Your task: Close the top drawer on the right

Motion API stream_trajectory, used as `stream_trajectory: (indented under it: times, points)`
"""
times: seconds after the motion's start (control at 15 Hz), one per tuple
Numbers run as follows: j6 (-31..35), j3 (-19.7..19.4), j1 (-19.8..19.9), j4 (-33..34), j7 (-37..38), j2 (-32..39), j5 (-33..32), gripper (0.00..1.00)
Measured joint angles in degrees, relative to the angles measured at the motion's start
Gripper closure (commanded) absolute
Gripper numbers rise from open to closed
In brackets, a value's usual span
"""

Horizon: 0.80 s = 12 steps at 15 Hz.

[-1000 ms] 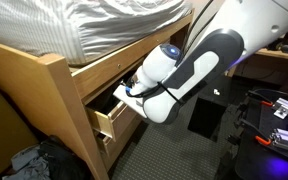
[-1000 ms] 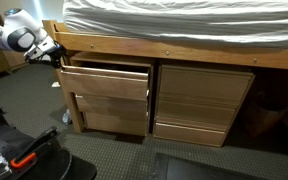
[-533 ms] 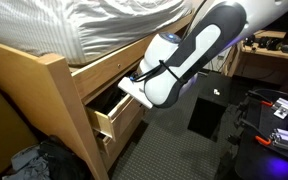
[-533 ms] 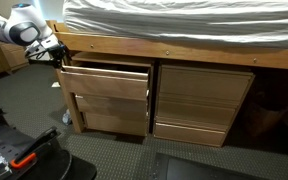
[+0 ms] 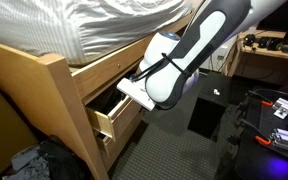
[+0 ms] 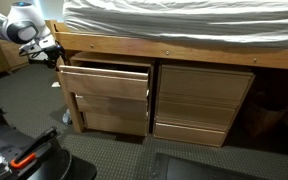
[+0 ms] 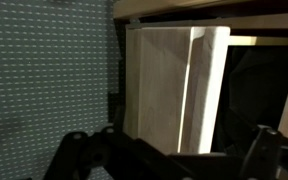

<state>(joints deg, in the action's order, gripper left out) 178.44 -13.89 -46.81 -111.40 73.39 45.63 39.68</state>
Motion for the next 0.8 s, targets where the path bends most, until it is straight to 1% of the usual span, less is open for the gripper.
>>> stream_trajectory:
  times: [0.2,0.53,0.67,0.8]
  points:
    - [0.0,4.6,3.55,-0.14,-0.02,-0.72,-1.14,0.0]
    - [0.05,5.0,3.97,-0.12,0.83,-0.35,-2.6,0.0]
    - [0.13,5.13,3.91,-0.03,2.12,0.13,-4.24,0.0]
    - [0.32,6.07,3.89,0.6,3.46,1.59,-5.23,0.0]
